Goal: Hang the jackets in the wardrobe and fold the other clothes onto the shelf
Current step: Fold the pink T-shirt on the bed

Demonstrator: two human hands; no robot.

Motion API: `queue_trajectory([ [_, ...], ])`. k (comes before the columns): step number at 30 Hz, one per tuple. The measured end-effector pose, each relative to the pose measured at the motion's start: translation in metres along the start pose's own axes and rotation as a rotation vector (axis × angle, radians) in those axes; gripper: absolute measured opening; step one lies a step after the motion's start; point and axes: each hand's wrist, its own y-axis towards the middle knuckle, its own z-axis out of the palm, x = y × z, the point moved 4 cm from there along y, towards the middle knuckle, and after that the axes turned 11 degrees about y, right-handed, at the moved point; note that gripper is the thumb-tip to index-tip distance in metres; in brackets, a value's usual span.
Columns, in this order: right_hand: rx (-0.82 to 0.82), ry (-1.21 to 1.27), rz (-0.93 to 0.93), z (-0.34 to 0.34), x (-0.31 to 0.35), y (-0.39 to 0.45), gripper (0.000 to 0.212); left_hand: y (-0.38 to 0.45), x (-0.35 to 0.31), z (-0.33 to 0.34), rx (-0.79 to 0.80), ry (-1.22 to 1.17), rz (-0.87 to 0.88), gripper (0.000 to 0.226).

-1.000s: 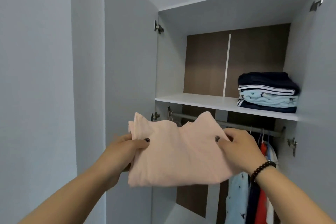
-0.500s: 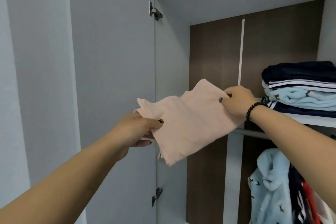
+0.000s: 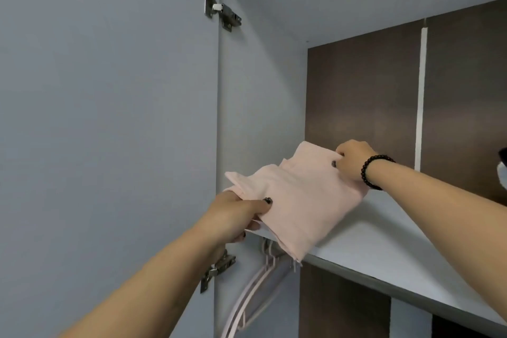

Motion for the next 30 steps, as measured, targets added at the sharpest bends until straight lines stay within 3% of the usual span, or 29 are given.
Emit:
queue_trajectory([
  [3,-0.039,-0.035,0.017,0.03,-0.01,0.024,0.012,0.029,0.013,0.014,-0.091,0.102,0.034,0.016],
  [7,0.006,-0.206,-0.077,0.086,-0.018,0.02,0.025,0.041,0.029,0.015,-0.159,0.693,0.02,0.038],
  [10,0.027,-0.373,-0.045,0.087,-0.016,0.011,0.038,0.03,0.023,0.009,-0.415,1.193,0.121,0.059],
  [12,0.049,-0.331,0.011,0.075,-0.013,0.005,0.031,0.018,0.014,0.011,-0.576,1.17,0.317,0.054],
  [14,0.171,-0.262,0.023,0.073,-0.01,-0.008,0.039,0.013,0.015,0.02,-0.498,1.003,0.474,0.058],
  [17,0.364,-0.187,0.021,0.086,-0.012,-0.032,0.05,0.021,0.029,0.043,-0.24,0.975,0.563,0.056],
  [20,0.422,-0.2,-0.017,0.102,-0.016,-0.041,0.051,0.038,0.047,0.055,-0.072,0.926,0.511,0.055],
  [24,0.435,-0.187,-0.017,0.117,-0.011,-0.014,0.037,0.069,0.054,0.053,-0.047,0.986,0.484,0.057],
  [30,0.482,-0.238,0.031,0.14,-0.01,0.02,0.046,0.116,0.062,0.044,0.127,0.989,0.325,0.06],
])
